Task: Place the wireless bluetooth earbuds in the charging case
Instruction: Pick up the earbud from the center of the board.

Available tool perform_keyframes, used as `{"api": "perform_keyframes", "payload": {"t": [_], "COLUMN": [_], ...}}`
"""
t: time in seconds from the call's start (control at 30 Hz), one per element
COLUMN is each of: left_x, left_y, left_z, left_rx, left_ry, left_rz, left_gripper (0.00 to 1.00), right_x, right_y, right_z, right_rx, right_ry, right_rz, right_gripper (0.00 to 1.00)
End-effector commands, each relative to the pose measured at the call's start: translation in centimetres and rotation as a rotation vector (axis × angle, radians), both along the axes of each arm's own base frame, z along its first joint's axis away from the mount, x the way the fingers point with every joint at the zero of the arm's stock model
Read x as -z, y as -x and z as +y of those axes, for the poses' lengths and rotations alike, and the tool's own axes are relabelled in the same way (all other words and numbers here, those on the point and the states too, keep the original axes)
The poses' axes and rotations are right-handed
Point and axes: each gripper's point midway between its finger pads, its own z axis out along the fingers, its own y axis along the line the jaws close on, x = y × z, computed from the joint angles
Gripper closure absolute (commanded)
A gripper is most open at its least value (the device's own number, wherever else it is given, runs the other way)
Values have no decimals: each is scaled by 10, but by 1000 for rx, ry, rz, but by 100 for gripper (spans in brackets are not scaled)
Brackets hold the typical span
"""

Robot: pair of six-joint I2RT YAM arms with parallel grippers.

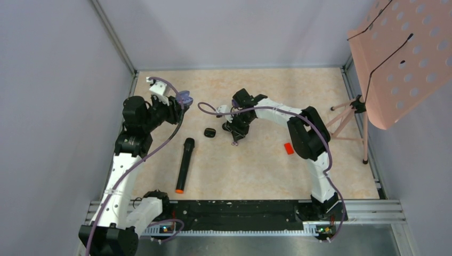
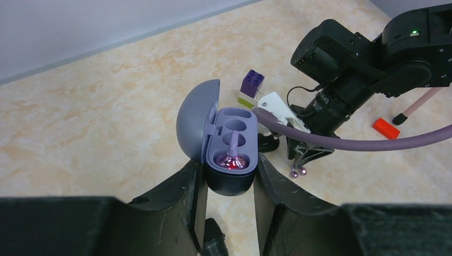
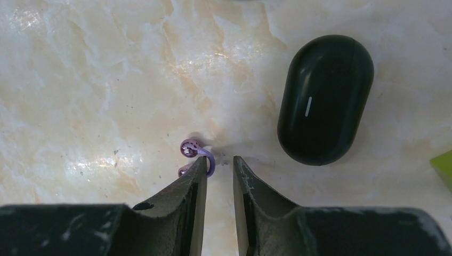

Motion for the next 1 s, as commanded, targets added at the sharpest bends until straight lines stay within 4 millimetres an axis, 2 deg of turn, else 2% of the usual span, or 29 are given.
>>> {"api": "perform_keyframes", "payload": {"t": [0.0, 0.3, 0.43, 0.5, 0.63, 0.97], "left_x": [-20, -16, -16, -16, -15, -18], "left_y": [-2, -4, -5, -6, -7, -8], "left_z": [-1, -2, -3, -3, -4, -3], "left_rx": [5, 6, 11, 14, 16, 6], "left_ry": [21, 29, 36, 36, 39, 43], "left_rz": [-65, -58, -57, -58, -51, -65], "left_gripper": [100, 100, 100, 100, 100, 100], "right_x": [8, 19, 19, 12, -17, -62], "right_y": [5, 30, 35, 30, 13, 7], "right_z": [5, -2, -6, -5, 4, 9], "right_rx": [-37, 0, -9, -10, -17, -31], "right_ry": [23, 66, 79, 63, -5, -73], "right_rz": [-3, 117, 105, 62, -70, -180], "right_gripper": [77, 99, 100, 100, 100, 100]}}
